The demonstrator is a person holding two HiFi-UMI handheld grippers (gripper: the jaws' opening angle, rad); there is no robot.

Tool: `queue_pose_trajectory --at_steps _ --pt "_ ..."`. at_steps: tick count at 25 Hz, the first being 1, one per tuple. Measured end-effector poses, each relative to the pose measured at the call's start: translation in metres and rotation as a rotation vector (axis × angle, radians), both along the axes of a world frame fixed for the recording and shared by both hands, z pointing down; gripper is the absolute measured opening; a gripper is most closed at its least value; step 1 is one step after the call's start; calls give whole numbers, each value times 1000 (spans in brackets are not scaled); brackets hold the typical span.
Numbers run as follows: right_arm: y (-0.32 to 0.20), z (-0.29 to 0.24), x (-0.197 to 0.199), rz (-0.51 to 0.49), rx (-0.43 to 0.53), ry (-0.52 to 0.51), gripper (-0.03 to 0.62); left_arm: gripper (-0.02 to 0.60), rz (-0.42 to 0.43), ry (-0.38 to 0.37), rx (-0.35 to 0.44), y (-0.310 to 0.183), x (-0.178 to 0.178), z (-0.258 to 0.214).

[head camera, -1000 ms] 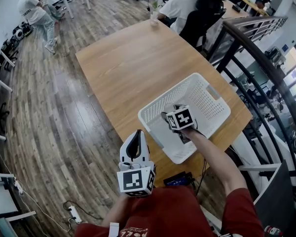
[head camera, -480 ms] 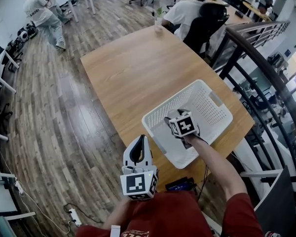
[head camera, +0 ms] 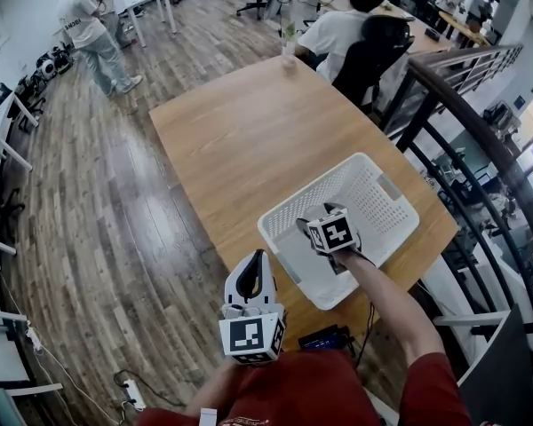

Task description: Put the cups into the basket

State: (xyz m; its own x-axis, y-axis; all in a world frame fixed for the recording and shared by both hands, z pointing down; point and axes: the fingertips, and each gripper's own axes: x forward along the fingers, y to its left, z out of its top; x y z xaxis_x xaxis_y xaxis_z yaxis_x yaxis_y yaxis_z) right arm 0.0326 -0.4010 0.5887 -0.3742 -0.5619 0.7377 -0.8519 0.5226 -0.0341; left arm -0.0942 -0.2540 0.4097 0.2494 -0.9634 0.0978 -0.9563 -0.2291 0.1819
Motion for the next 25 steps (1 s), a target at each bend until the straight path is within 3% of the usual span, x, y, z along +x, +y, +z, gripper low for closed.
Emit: queue_pose_trajectory --at_steps 8,16,25 --pt "0 -9 2 20 -22 -34 354 8 2 0 -7 -2 0 3" --pt "0 -22 3 28 41 -33 354 8 11 -1 -4 -3 2 0" --pt "1 -44 3 74 65 -138 354 8 10 0 -1 -3 2 0"
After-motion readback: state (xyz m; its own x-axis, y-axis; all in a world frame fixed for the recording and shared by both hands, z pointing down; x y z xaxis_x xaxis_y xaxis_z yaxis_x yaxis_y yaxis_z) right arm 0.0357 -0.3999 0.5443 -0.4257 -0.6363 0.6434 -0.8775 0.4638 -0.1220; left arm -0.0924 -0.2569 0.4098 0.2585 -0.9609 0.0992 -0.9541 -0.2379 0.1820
